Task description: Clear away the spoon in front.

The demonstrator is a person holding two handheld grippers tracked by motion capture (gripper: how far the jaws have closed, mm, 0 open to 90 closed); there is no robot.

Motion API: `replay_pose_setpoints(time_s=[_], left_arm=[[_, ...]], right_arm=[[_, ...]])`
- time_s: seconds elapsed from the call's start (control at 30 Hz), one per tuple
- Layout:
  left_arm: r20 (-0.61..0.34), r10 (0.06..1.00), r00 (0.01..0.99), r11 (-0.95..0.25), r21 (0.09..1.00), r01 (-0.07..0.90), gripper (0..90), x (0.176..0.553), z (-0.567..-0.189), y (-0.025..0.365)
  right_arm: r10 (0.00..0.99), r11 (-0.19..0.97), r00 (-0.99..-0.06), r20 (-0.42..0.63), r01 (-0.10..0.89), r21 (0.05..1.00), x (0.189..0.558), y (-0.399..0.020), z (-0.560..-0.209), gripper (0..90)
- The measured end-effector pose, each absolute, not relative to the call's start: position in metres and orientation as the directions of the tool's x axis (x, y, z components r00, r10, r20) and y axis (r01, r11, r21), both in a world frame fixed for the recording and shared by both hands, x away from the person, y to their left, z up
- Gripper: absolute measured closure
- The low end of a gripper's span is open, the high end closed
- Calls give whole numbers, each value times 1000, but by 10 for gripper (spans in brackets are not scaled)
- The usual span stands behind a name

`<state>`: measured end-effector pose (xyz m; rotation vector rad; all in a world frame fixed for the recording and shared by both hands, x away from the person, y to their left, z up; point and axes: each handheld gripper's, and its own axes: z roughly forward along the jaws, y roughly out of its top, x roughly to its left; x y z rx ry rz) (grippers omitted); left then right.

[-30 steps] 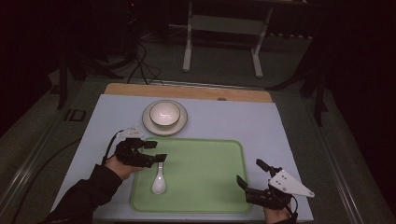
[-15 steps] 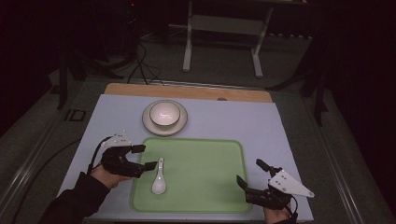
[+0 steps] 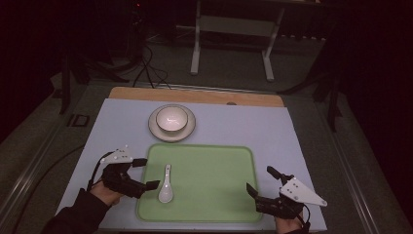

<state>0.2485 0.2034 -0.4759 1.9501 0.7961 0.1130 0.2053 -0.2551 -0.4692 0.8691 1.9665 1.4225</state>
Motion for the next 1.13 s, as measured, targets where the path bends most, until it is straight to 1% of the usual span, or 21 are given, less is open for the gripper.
replay_pose_setpoints(time_s=[0.03,0.13,0.23,0.4,0.57,1.13], left_arm=[[-241,573,784,-296,830,472,5,248,-478,204],[-212,589,780,-285,848,446,4,246,-486,205],[-213,593,776,-276,852,445,4,246,-491,206],[-165,604,780,-308,854,419,4,245,-503,206],[-124,624,771,-302,872,385,4,240,-510,206],[-159,606,780,-281,874,396,4,242,-515,203]], right_arm=[[769,229,-636,-65,180,957,205,-255,-469,135],[768,229,-637,-64,180,957,206,-255,-470,135],[767,229,-639,-63,182,956,206,-255,-470,135],[765,232,-642,-60,186,955,206,-255,-471,135],[762,230,-645,-54,191,954,207,-255,-473,135],[759,232,-648,-54,192,954,208,-256,-474,135]])
